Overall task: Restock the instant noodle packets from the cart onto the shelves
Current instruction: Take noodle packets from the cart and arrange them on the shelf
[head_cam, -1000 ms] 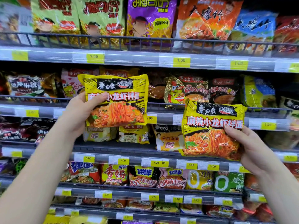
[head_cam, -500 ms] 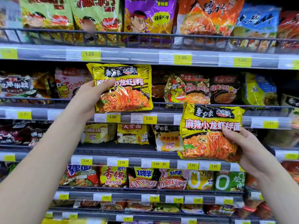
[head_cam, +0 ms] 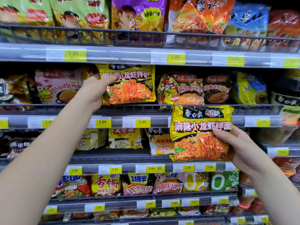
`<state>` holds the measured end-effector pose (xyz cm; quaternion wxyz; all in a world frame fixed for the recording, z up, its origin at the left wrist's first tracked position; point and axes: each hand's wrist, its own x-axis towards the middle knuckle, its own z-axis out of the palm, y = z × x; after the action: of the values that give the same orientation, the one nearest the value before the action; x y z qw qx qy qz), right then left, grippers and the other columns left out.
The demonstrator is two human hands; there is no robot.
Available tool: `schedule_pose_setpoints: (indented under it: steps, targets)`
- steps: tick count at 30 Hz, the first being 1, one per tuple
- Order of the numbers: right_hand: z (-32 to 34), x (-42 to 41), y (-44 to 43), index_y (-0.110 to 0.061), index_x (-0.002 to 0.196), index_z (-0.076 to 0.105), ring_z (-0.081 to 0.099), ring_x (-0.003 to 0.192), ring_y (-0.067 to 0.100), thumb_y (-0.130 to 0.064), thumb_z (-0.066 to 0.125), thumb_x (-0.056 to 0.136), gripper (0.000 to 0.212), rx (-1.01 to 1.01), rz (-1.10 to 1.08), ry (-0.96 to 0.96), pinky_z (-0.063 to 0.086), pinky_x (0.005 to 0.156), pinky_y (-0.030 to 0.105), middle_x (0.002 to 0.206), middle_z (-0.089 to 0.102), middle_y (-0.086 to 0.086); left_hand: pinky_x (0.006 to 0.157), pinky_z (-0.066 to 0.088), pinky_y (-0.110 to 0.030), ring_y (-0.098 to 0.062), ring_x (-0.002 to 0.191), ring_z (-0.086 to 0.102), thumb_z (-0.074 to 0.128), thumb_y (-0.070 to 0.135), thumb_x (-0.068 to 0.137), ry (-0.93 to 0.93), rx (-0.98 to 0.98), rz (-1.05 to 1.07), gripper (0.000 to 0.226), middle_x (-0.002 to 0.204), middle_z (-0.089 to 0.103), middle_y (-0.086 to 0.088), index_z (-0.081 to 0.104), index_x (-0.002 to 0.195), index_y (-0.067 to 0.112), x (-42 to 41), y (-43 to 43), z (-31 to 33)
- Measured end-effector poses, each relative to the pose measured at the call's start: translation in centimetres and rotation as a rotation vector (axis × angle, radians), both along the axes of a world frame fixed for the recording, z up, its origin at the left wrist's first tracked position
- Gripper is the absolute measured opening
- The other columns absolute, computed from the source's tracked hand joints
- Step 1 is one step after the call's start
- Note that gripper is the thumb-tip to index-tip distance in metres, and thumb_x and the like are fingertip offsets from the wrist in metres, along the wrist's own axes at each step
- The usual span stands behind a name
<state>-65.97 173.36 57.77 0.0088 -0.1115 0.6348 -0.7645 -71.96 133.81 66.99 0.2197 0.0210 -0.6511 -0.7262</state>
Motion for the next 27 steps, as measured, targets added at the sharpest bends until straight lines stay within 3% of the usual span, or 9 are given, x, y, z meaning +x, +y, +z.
schedule_pose_setpoints:
  steps: [3, 6, 9, 11, 15, 19, 22, 27]
  targets:
    - [-0.4, 0.1, 0.3, -0.01, 0.117, 0.069, 0.077, 0.091, 0.025, -0.018, 0.069, 0.078, 0.04, 0.011, -0.019, -0.006, 0.063, 0.069, 0.034, 0.111, 0.077, 0.014, 0.111, 0.045, -0.05, -0.027, 0.127, 0.059, 0.092, 0.047, 0.064, 0.017, -0.023, 0.019, 0.094, 0.136, 0.06, -0.011, 0.047, 0.133, 0.001, 0.3, 1.2, 0.4]
    - [-0.6, 0.3, 0.4, -0.01, 0.115, 0.069, 0.078, 0.088, 0.025, -0.016, 0.068, 0.079, 0.037, 0.007, -0.026, -0.014, 0.063, 0.068, 0.034, 0.108, 0.078, 0.015, 0.12, 0.027, -0.04, -0.024, 0.143, 0.041, 0.089, 0.054, 0.068, 0.012, -0.043, 0.028, 0.12, 0.156, 0.041, -0.009, 0.026, 0.156, 0.004, -0.5, 2.3, 0.5]
    - [-0.8, 0.4, 0.4, -0.01, 0.113, 0.069, 0.078, 0.086, 0.025, -0.015, 0.068, 0.078, 0.035, 0.007, -0.025, -0.02, 0.063, 0.066, 0.034, 0.106, 0.078, 0.016, 0.118, 0.023, -0.036, -0.023, 0.149, 0.03, 0.077, 0.04, 0.087, -0.012, -0.105, 0.065, 0.099, 0.165, 0.027, -0.01, 0.018, 0.159, 0.004, -1.4, 3.2, 0.4]
    - [-1.1, 0.5, 0.6, -0.009, 0.114, 0.069, 0.077, 0.088, 0.027, -0.015, 0.068, 0.078, 0.036, 0.007, -0.025, -0.028, 0.064, 0.069, 0.036, 0.108, 0.077, 0.017, 0.119, 0.023, -0.036, -0.024, 0.15, 0.028, 0.076, 0.039, 0.088, -0.025, -0.141, 0.067, 0.097, 0.166, 0.025, -0.01, 0.018, 0.159, 0.005, -2.0, 3.6, 0.4]
    - [-1.6, 0.6, 0.9, -0.005, 0.122, 0.066, 0.076, 0.095, 0.031, -0.015, 0.068, 0.08, 0.043, 0.006, -0.023, -0.042, 0.064, 0.076, 0.04, 0.113, 0.076, 0.019, 0.11, 0.032, -0.032, -0.028, 0.147, 0.037, 0.078, 0.045, 0.085, -0.064, -0.275, 0.127, 0.097, 0.162, 0.035, -0.013, 0.027, 0.157, 0.007, -3.0, 3.9, 0.2]
    - [-2.1, 0.7, 1.0, -0.004, 0.122, 0.066, 0.076, 0.095, 0.029, -0.014, 0.066, 0.081, 0.042, 0.004, -0.019, -0.045, 0.064, 0.075, 0.037, 0.115, 0.075, 0.019, 0.097, 0.046, -0.034, -0.032, 0.129, 0.055, 0.082, 0.055, 0.077, -0.068, -0.461, 0.222, 0.093, 0.14, 0.057, -0.013, 0.045, 0.146, 0.004, -3.4, 4.4, -0.5]
    - [-2.3, 0.8, 1.1, -0.005, 0.119, 0.068, 0.076, 0.095, 0.029, -0.016, 0.069, 0.08, 0.041, 0.003, -0.019, -0.056, 0.064, 0.077, 0.039, 0.114, 0.076, 0.018, 0.083, 0.045, -0.033, -0.035, 0.121, 0.059, 0.077, 0.055, 0.082, -0.085, -0.696, 0.345, 0.087, 0.133, 0.06, -0.019, 0.045, 0.141, 0.001, -3.2, 5.1, -0.4]
    - [-2.6, 0.9, 1.2, -0.016, 0.099, 0.079, 0.077, 0.088, 0.027, -0.037, 0.101, 0.045, 0.062, 0.027, -0.011, -0.064, 0.063, 0.066, 0.035, 0.109, 0.077, 0.017, 0.075, 0.048, -0.043, -0.041, 0.108, 0.063, 0.071, 0.061, 0.083, -0.113, -1.067, 0.504, 0.088, 0.124, 0.059, -0.025, 0.04, 0.139, 0.001, -2.6, 6.1, 0.2]
